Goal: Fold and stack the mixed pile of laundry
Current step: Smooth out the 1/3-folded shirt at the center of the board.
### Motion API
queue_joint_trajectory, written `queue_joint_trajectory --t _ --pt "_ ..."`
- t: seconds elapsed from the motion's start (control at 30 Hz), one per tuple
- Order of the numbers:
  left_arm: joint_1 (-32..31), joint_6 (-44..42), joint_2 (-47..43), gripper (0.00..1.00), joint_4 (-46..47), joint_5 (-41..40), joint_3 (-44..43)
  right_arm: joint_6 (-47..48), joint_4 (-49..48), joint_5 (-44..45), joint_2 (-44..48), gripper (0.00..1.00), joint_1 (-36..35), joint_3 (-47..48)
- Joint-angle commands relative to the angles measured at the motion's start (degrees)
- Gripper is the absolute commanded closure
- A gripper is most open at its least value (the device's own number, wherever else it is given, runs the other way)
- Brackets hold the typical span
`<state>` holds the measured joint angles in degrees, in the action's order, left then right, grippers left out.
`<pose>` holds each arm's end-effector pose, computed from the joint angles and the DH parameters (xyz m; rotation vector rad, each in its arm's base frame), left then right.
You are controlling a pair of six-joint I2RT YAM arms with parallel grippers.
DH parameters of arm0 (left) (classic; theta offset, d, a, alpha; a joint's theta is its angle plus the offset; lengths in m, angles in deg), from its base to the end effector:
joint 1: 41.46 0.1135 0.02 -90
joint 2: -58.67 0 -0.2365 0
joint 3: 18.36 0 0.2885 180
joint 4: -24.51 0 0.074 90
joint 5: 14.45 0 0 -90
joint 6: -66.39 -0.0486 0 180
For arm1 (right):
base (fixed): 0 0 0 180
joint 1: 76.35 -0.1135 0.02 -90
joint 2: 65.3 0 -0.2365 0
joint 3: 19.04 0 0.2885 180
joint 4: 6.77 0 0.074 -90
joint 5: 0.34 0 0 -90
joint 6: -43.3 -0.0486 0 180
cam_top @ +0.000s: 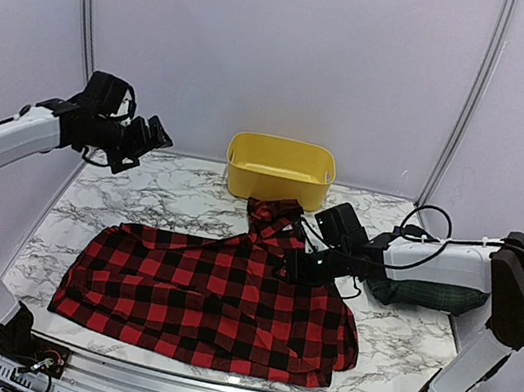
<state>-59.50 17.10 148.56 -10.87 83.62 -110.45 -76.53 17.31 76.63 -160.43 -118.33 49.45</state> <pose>0.3878 -0.1335 0.2942 -0.3560 2.2102 -0.7311 0.2721 0.2595 0.1258 -0.3812 2.5789 0.7861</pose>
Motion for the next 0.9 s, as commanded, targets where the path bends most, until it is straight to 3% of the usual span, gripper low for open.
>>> queue_joint_trajectory --t 0.0,0.17,0.33,0.53,0.87 --pt "-1.17 6.68 -10.08 0.01 -3.95 5.68 15.36 2.69 2.47 -4.08 0.12 0.56 -0.68 0.91" --pt "-2.71 12.05 -18.74 0.01 -4.59 5.55 25.98 2.81 5.25 -4.27 -0.44 0.56 -3.83 0.39" --pt "-3.69 13.27 -16.95 0.01 -4.07 2.64 29.7 2.17 7.66 -3.08 -2.49 0.57 -6.79 0.08" --pt "-3.46 12.72 -7.39 0.01 5.79 0.78 28.09 0.69 9.01 -0.58 -3.3 0.57 -7.04 -3.67" --pt "0.87 10.79 8.43 0.01 12.06 -3.26 14.47 -1.93 8.23 0.22 -2.5 0.57 -5.21 -12.28"
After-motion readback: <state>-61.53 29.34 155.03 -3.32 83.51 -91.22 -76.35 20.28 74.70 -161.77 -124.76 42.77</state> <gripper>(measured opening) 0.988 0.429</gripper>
